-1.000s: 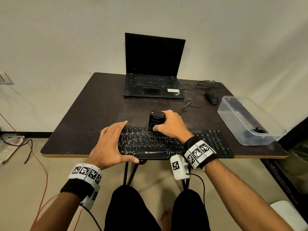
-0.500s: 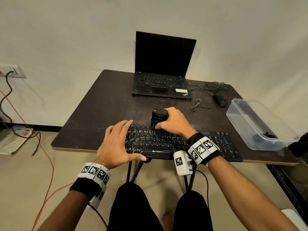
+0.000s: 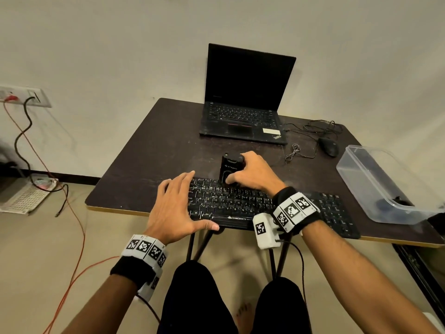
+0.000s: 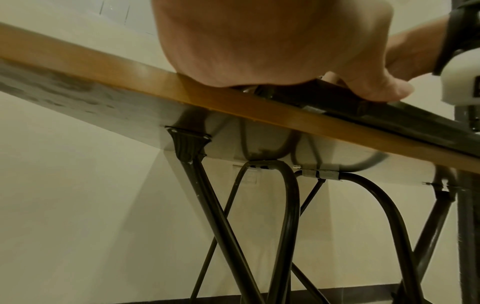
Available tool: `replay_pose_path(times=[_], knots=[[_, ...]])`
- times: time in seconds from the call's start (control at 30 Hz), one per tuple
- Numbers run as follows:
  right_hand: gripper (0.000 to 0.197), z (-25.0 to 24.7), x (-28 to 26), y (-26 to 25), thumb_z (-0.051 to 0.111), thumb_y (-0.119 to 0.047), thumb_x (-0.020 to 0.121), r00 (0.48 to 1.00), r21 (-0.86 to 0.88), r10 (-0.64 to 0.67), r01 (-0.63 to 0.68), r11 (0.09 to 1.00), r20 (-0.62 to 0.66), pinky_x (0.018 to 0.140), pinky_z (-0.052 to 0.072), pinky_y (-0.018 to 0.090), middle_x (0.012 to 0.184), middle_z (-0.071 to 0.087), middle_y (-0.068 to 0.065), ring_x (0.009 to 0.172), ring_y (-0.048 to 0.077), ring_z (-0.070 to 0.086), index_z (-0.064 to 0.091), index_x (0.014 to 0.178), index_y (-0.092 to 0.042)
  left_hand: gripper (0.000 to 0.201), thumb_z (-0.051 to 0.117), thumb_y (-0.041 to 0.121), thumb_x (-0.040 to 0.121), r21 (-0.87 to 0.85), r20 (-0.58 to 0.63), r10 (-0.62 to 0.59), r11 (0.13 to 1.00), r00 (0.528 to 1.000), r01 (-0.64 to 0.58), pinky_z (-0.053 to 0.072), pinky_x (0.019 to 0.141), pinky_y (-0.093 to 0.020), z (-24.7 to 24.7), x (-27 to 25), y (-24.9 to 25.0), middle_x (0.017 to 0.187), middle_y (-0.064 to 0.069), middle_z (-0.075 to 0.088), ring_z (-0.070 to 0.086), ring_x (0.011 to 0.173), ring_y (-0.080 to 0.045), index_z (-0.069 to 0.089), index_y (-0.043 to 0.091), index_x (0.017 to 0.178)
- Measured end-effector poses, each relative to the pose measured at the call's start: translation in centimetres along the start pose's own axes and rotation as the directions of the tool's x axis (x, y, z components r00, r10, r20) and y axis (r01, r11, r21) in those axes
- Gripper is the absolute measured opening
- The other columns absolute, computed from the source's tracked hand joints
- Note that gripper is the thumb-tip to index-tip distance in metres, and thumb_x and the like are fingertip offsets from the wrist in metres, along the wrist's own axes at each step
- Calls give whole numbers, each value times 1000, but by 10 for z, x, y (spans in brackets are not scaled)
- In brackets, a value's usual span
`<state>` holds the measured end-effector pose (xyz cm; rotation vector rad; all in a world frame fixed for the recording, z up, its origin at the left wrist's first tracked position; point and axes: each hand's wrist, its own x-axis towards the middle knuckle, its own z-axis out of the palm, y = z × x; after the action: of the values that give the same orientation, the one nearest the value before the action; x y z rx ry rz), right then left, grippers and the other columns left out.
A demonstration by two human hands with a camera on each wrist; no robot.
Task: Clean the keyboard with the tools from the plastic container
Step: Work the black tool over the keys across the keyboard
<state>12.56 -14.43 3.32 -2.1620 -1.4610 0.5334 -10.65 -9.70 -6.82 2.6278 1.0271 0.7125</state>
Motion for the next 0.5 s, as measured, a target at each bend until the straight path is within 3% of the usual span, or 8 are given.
replay_pose_path(times=[0.1,0.2,0.33,0.43,0.5], knots=[[26,-2,3,1,87,-24,74,996,7,31,-31,1000,-86,82,62,41,91,76,2,86,25,73,69,92,-21,147,48,109,54,22,-28,0,1000,1000,0,18,127,-48,2,-4,1,159,-4,42,40,147,-20,29,8,159],[29,-1,3,-3,89,-23,75,1000,25,13,-13,1000,15,79,62,39,93,77,3,83,23,74,70,96,-18,141,48,108,59,18,-73,-16,1000,997,17,19,127,-51,5,-10,2,155,-4,47,45,143,-21,33,7,157],[25,3,5,-4,87,-23,75,997,53,32,-28,998,-73,80,62,39,93,77,3,88,26,74,69,92,-20,132,44,104,68,36,-123,-53,998,991,58,19,127,-55,12,-21,7,151,-9,53,49,142,-24,43,2,151],[25,8,5,-9,89,-24,73,1000,55,4,-4,998,2,80,62,40,91,77,1,84,24,74,69,87,-21,128,44,101,72,-13,-190,-114,993,975,113,19,126,-56,21,-33,13,150,-12,56,48,144,-26,48,-2,147],[23,10,5,-10,88,-23,72,999,80,11,-8,997,-33,78,63,42,87,77,1,82,24,73,68,83,-21,126,47,99,73,-65,-239,-157,987,958,146,20,126,-54,27,-38,18,151,-11,55,46,146,-25,48,-2,148]])
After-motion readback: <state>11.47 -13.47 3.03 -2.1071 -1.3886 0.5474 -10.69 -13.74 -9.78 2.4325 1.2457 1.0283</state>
